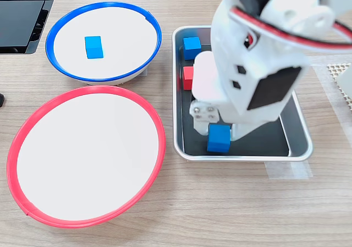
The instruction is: Move six blocks from tray to matching dishes
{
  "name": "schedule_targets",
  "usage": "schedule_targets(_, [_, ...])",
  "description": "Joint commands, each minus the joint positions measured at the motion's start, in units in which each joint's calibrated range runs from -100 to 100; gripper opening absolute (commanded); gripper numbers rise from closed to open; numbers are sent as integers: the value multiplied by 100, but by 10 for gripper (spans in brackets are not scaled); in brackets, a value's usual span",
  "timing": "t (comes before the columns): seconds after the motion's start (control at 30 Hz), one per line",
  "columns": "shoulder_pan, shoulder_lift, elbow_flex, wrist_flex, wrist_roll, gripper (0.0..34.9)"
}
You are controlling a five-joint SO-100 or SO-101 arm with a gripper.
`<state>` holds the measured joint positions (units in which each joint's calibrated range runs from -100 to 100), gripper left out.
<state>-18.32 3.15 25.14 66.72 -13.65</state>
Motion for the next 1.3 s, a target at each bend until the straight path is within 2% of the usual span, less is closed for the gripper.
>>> schedule_targets(0.0, [811, -465, -934, 1074, 381, 2])
schedule_targets(0.13, [2119, -388, -2172, 1718, 791, 2])
schedule_targets(0.23, [2825, 98, -3055, 1603, 913, 2])
schedule_targets(0.33, [3004, 772, -3629, 1207, 996, 2])
schedule_targets(0.5, [2862, 1693, -4284, 530, 1084, 12])
schedule_targets(0.6, [2778, 1992, -4576, 307, 1094, 51])
schedule_targets(0.67, [2768, 2137, -4694, 257, 1123, 118])
schedule_targets(0.7, [2768, 2196, -4730, 257, 1172, 169])
schedule_targets(0.8, [2787, 2205, -4721, 282, 1280, 221])
schedule_targets(0.83, [2806, 2162, -4685, 323, 1333, 222])
schedule_targets(0.93, [2872, 1736, -4339, 571, 1661, 212])
schedule_targets(0.97, [2891, 1454, -4111, 736, 1851, 107])
schedule_targets(1.0, [2881, 1113, -3765, 835, 2105, 69])
schedule_targets(1.03, [2853, 670, -3292, 951, 2466, 13])
schedule_targets(1.1, [2806, -303, -2099, 1041, 3263, 4])
schedule_targets(1.23, [2768, -1420, -388, 596, 4176, 3])
schedule_targets(1.27, [2750, -1531, -170, 521, 4317, 16])
